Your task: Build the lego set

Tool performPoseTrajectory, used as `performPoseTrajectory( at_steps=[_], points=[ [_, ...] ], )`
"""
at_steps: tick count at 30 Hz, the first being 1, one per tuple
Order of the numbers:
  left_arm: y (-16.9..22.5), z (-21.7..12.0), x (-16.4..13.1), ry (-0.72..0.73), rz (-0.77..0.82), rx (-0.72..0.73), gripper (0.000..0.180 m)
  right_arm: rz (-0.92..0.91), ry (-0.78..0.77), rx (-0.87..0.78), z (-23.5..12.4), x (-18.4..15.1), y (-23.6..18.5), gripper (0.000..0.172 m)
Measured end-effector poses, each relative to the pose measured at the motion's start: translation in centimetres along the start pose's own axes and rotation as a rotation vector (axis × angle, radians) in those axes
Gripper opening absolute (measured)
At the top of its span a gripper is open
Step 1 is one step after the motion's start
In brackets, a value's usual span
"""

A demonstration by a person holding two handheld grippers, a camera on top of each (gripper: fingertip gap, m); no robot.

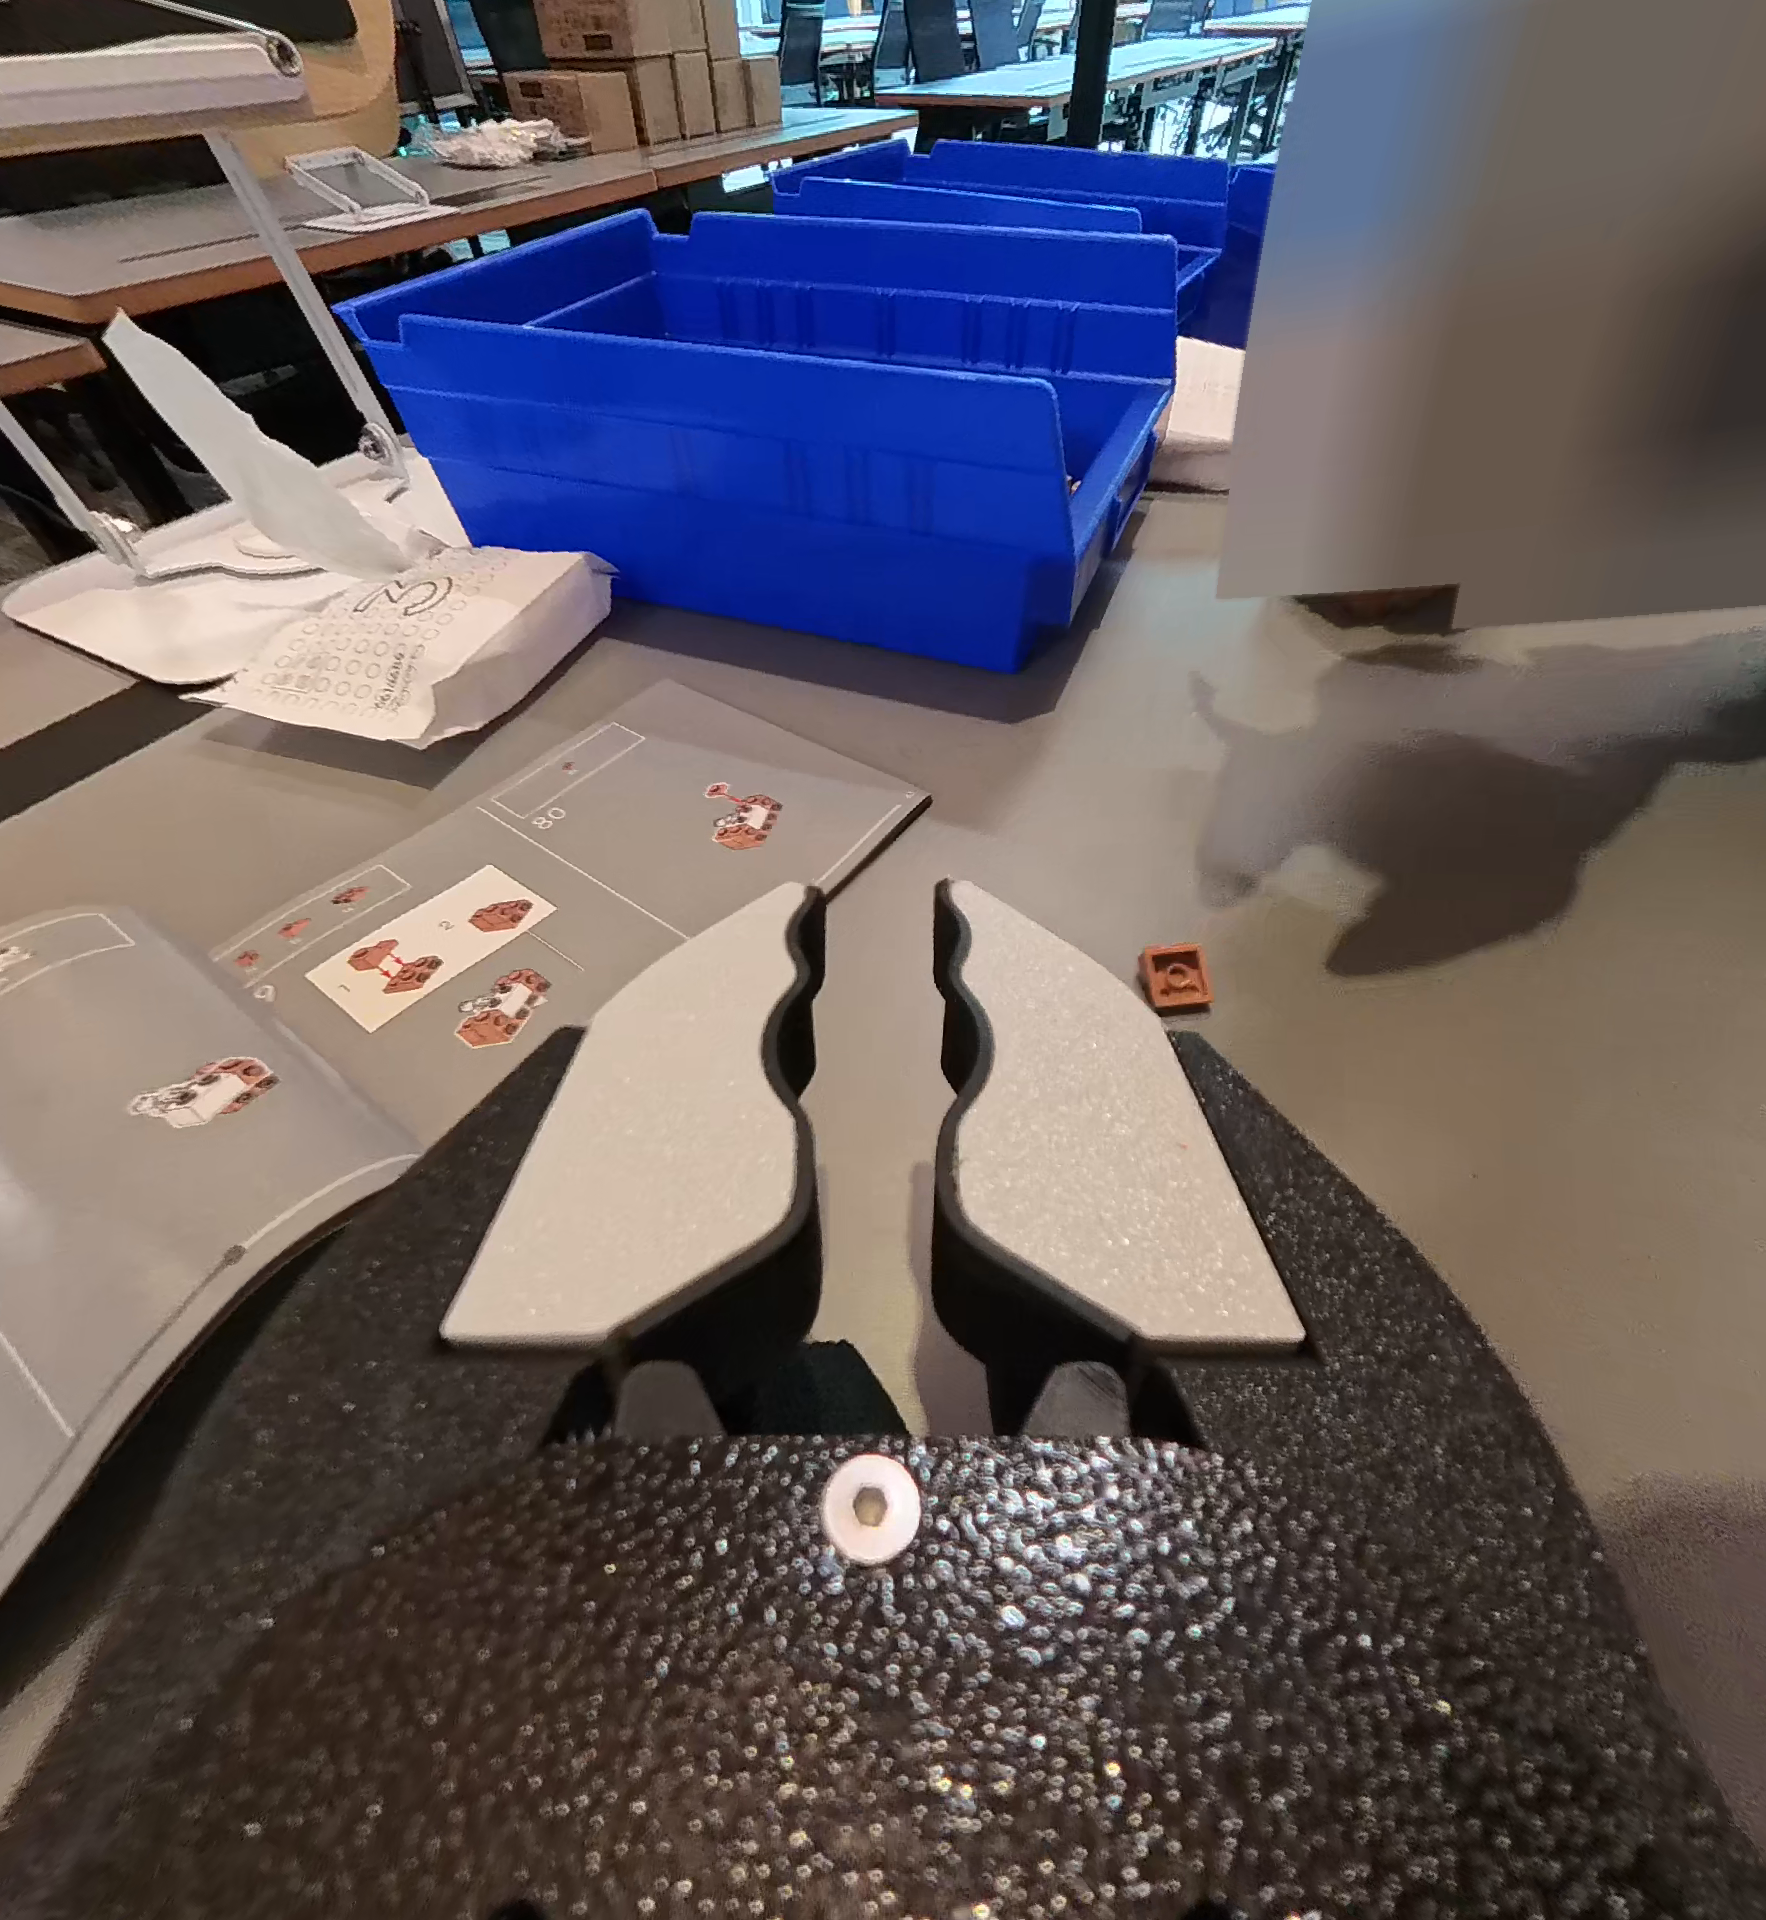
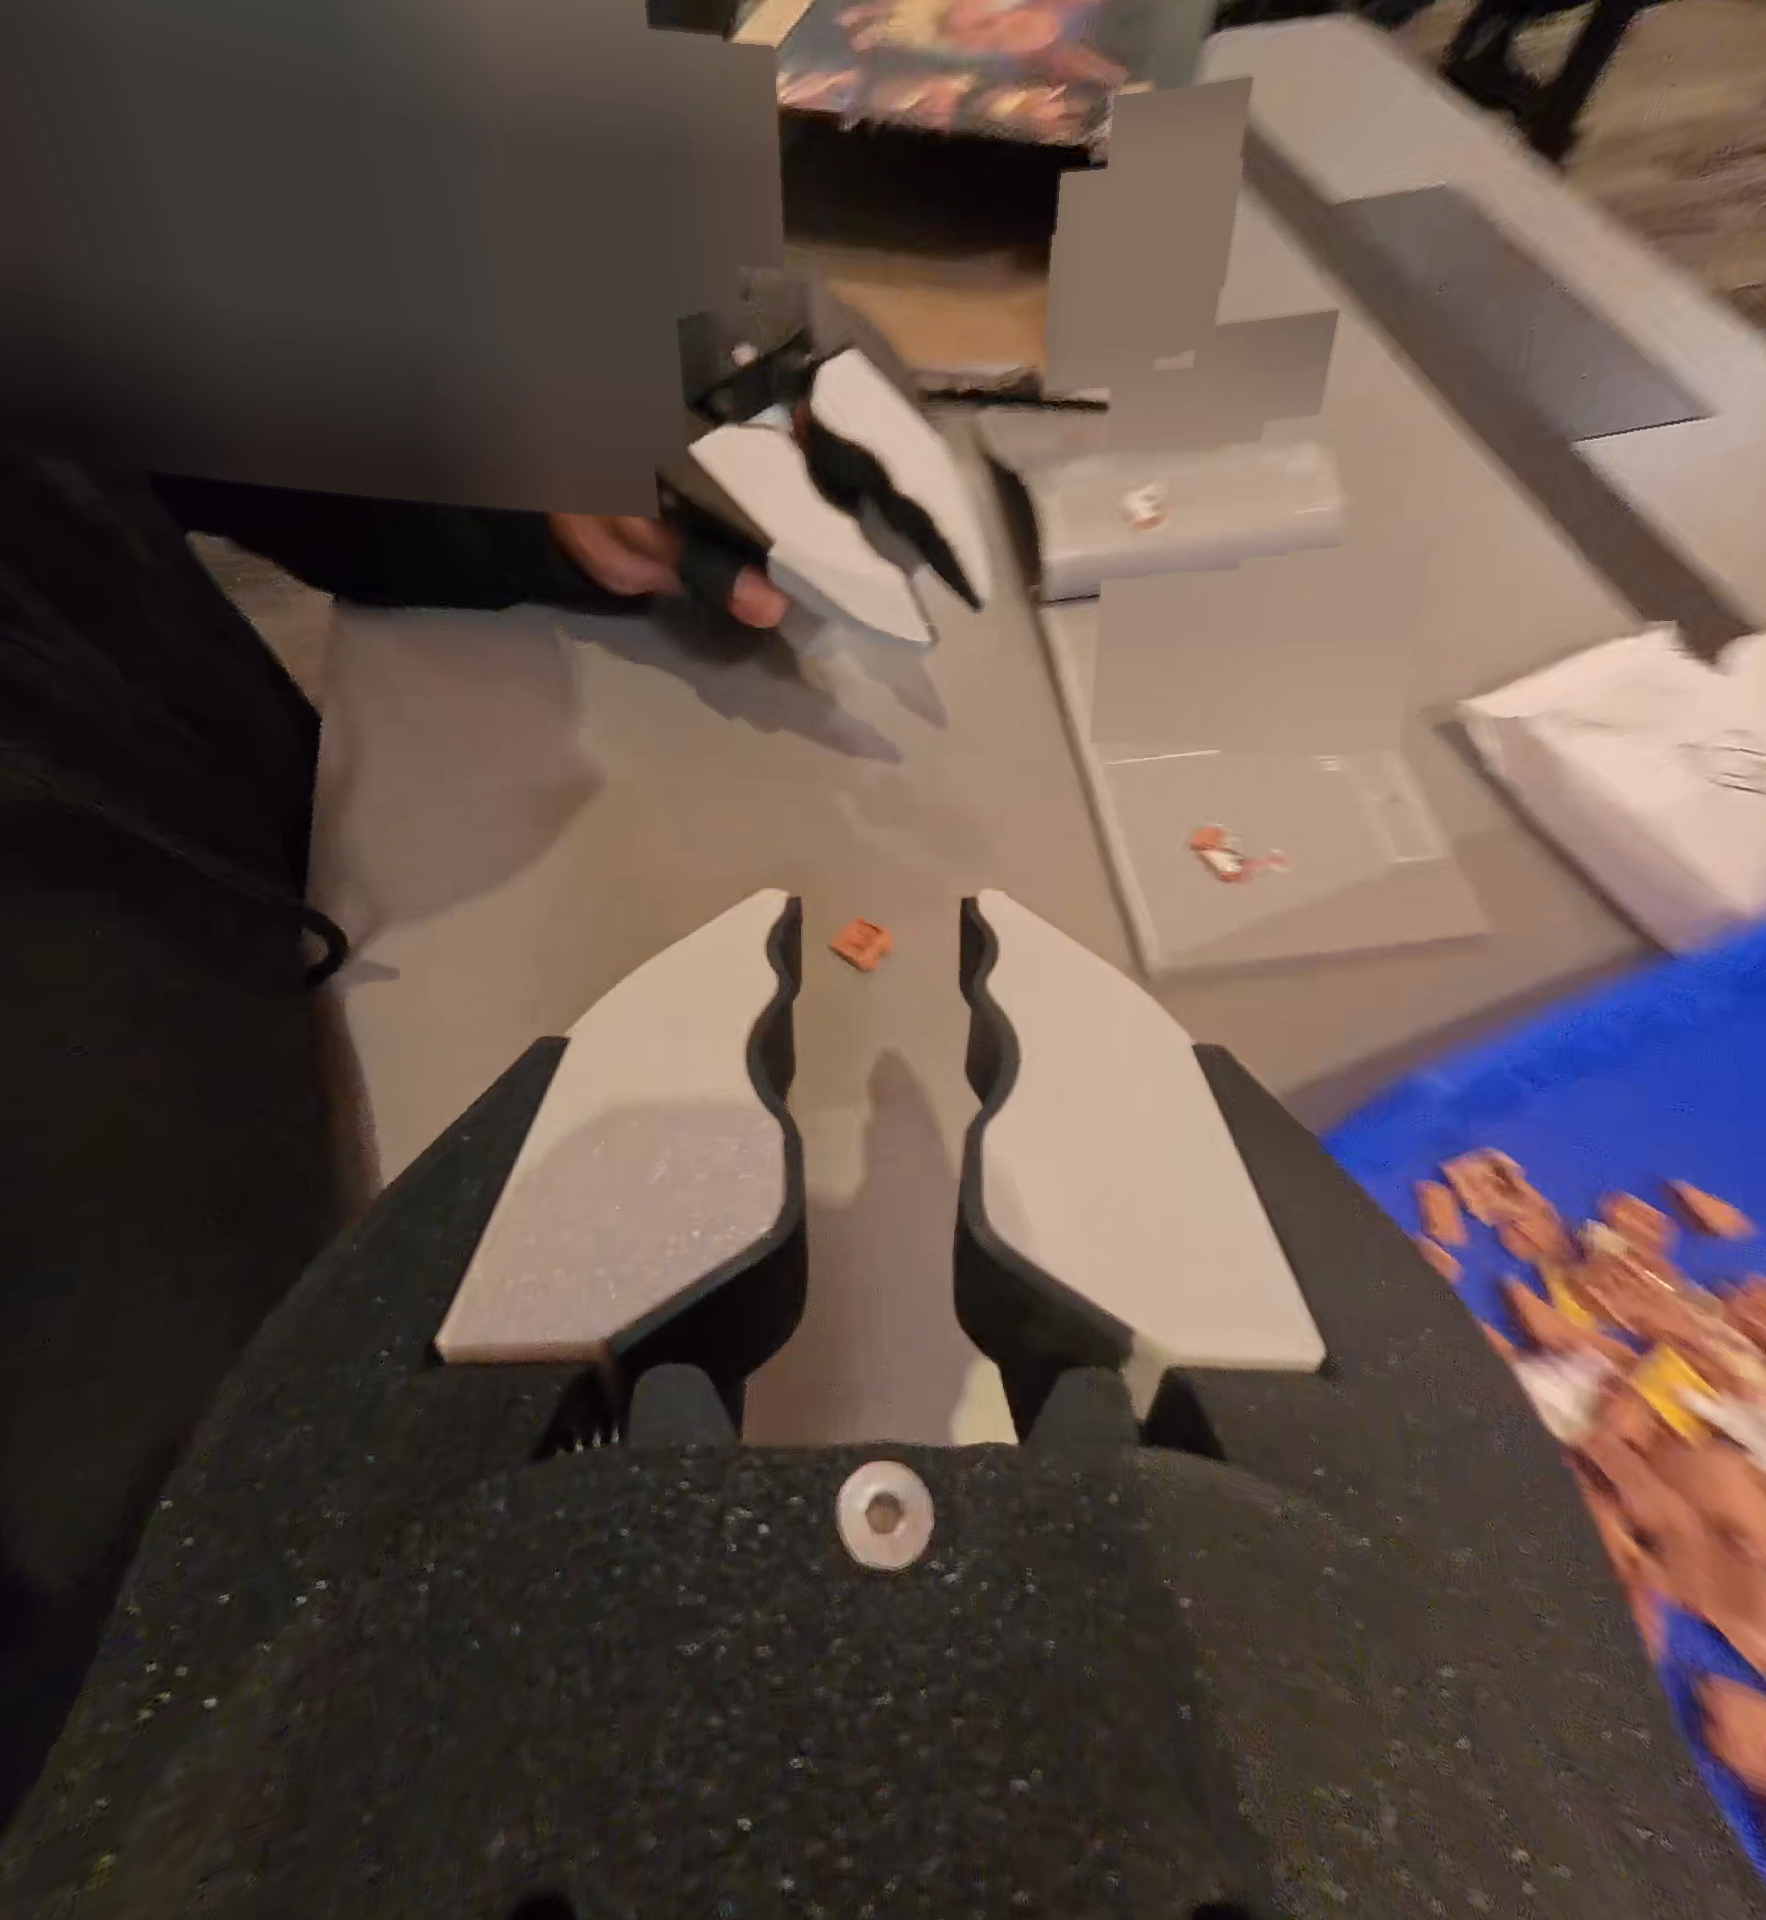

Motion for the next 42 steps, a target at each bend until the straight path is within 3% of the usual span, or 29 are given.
performPoseTrajectory(
  at_steps=[2, 5, 9, 13, 20, 28, 39, 42],
  points=[
    [-0.3, 0.0, 0.0, -0.002, 0.006, 0.024, 0.019, 0.0, 0.003, -0.089, -3.1, -0.1, 1.3, 0.025],
    [-0.7, 0.0, 0.2, 0.041, -0.009, 0.048, 0.019, -0.028, -0.113, -0.273, -6.6, -0.9, 4.5, 0.024],
    [-1.4, 0.3, 0.9, 0.136, -0.042, 0.114, 0.017, -0.084, -0.286, -0.396, -8.5, -1.5, 9.9, 0.023],
    [-1.6, 0.5, 1.6, 0.235, -0.094, 0.089, 0.007, -0.116, -0.417, -0.366, -7.2, -1.8, 15.6, 0.018],
    [-1.8, 0.7, 1.7, 0.265, -0.158, 0.046, 0.015, -0.092, -0.678, -0.197, -0.6, -4.4, 23.9, 0.012],
    [-1.3, 0.7, 1.5, 0.222, -0.041, 0.044, 0.036, -0.09, -0.803, -0.138, 2.7, -5.7, 26.1, 0.008],
    [-0.9, 0.5, 1.9, 0.284, -0.069, -0.004, 0.042, -0.061, -0.869, -0.189, 3.4, -6.2, 26.3, 0.001],
    [-0.7, 0.6, 1.9, 0.271, -0.067, -0.016, 0.043, -0.057, -0.873, -0.192, 3.4, -6.2, 26.1, 0.006]
  ],
)
Point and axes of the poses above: each gripper's, where its closed fingertips meet, z out along the fingers, x out of its top, y = z × x across the jaws, the point moved 8 cm from there along -z, back along the fingers, and after that the axes turned 2 degrees about z, right-handed, at the moved point
